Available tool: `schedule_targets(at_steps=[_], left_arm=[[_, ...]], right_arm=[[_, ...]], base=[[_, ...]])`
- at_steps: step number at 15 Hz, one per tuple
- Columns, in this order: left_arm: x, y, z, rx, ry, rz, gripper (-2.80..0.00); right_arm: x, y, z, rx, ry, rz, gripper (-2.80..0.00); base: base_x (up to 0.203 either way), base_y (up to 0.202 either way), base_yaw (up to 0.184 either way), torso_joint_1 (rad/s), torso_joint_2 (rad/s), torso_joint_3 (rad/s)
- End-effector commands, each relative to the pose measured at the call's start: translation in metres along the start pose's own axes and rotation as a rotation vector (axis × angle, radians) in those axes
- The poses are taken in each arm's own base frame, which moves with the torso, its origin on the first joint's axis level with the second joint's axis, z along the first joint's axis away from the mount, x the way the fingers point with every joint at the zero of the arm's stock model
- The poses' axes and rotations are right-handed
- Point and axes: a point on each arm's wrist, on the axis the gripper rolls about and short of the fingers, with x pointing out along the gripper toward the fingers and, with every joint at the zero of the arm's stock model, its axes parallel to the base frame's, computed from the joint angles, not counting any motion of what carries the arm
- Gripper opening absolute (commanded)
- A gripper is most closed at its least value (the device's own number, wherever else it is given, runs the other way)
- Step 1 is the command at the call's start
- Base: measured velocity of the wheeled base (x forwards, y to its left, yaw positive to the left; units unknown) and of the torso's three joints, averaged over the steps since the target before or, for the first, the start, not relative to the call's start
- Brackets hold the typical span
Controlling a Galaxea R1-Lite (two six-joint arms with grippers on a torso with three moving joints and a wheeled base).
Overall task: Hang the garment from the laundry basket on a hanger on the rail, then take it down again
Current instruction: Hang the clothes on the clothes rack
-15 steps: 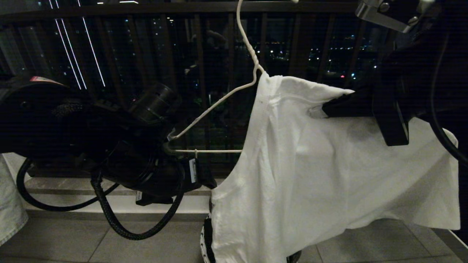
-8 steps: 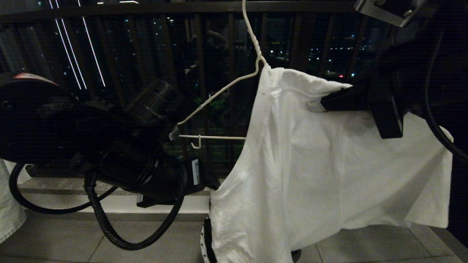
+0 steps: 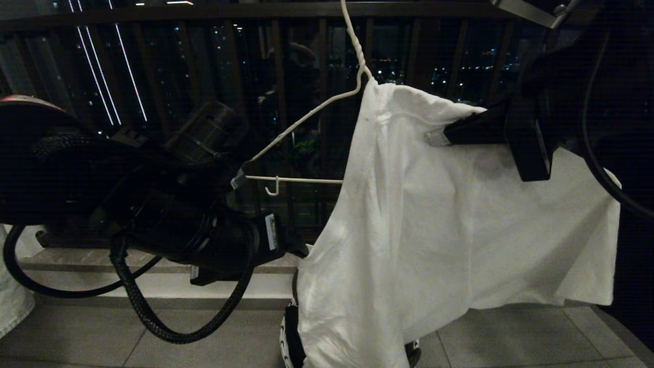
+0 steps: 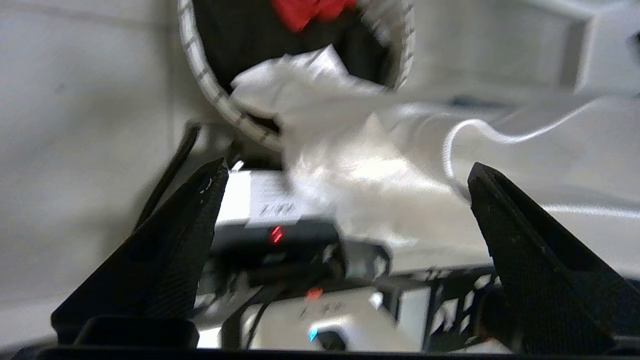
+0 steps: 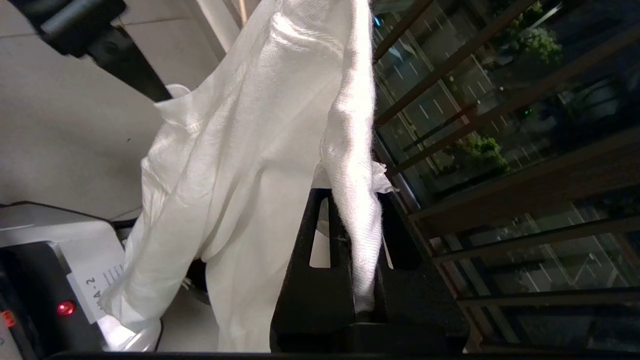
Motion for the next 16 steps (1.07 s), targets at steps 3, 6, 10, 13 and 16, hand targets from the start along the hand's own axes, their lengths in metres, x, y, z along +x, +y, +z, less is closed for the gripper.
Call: schedule_targets(at_steps=[3,6,10,13,16], left_arm=[[0.018,-0.002,0.003,-0.052,-0.082,-0.018,0.00],[0.024,-0.002,0.002,-0.050,-0.071,-0.003,0.00],[0.029,-0.001,0.001,-0.051,-0.063,0.006,0.00],[0.023,-0.002,0.003,-0.076,-0.086,-0.010,0.00],[0.022,-0.005,0.006,-0.107,-0.140,-0.039,0.00]], right_arm=[[0.001,0.000,0.000,-0.004,0.001,0.002,-2.80],[-0.001,-0.002,0.003,-0.004,-0.013,-0.007,-2.80],[-0.002,-0.004,0.005,-0.003,-0.019,-0.017,-2.80],[-0.005,-0.004,0.005,-0.004,-0.025,-0.019,-2.80],[-0.007,-0.004,0.006,-0.004,-0.029,-0.021,-2.80]], base=[[0.000,0.000,0.000,0.000,0.00,0.000],[0.000,0.000,0.000,0.000,0.00,0.000],[0.000,0.000,0.000,0.000,0.00,0.000],[0.000,0.000,0.000,0.000,0.00,0.000],[0.000,0.000,0.000,0.000,0.00,0.000]])
